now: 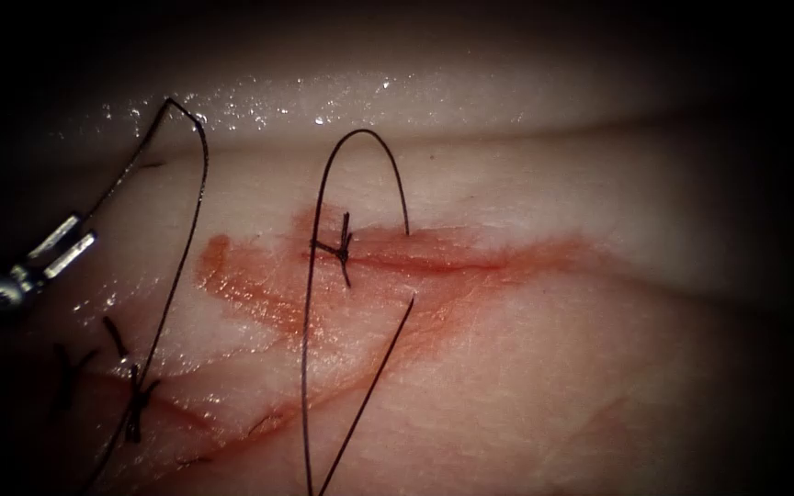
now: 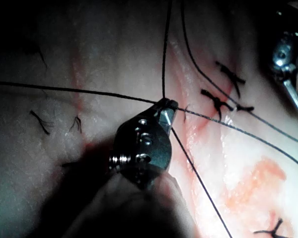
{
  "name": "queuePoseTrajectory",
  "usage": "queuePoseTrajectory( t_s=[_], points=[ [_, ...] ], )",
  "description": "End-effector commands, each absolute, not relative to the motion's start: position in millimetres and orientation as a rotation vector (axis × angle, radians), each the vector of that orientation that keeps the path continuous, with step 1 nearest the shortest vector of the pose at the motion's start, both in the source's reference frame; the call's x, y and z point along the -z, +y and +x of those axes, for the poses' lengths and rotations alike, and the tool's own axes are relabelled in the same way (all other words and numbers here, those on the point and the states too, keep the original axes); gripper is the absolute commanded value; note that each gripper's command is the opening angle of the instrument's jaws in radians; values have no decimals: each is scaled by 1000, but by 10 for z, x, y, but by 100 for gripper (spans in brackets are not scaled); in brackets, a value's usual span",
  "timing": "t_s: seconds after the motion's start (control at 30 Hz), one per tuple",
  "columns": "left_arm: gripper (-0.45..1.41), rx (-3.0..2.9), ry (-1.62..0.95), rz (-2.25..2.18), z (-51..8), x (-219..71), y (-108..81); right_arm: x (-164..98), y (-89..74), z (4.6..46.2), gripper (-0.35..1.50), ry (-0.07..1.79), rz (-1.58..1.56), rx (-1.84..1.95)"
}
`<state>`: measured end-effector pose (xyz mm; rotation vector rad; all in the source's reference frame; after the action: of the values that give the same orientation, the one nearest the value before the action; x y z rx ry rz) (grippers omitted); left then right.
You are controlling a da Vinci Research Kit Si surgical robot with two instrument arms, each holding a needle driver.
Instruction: Wound Closure
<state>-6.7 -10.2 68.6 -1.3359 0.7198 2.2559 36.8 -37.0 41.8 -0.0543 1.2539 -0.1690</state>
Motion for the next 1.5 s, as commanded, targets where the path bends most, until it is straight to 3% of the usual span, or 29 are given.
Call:
queuePoseTrajectory(
  t_s=[0.03, 0.17, 0.23, 0.27, 0.4, 0.67, 0.87, 1.13, 1.5],
  points=[
    [-45, -2256, 718, -1337, -72, -692, -104, -393, -391, 396, -35, 1304, -24, 205],
    [-45, -2256, 718, -1337, -72, -692, -104, -374, -382, 406, -32, 1324, -9, 210],
    [-45, -2256, 717, -1337, -72, -692, -104, -373, -368, 403, 67, 1292, -36, 178],
    [-45, -2256, 718, -1337, -72, -692, -104, -375, -358, 399, 99, 1281, -57, 151],
    [-45, -2256, 717, -1337, -72, -692, -104, -390, -325, 376, 128, 1283, -105, 82],
    [-45, -2256, 718, -1337, -73, -693, -105, -437, -276, 313, 133, 1251, -160, 19],
    [-45, -2258, 718, -1335, -74, -694, -105, -462, -255, 294, 133, 1230, -167, 4],
    [-45, -2264, 716, -1332, -74, -695, -106, -517, -231, 292, 141, 1195, -217, 9],
    [-45, -2266, 716, -1331, -74, -697, -106, -574, -216, 300, 135, 1166, -224, 32]
  ],
)
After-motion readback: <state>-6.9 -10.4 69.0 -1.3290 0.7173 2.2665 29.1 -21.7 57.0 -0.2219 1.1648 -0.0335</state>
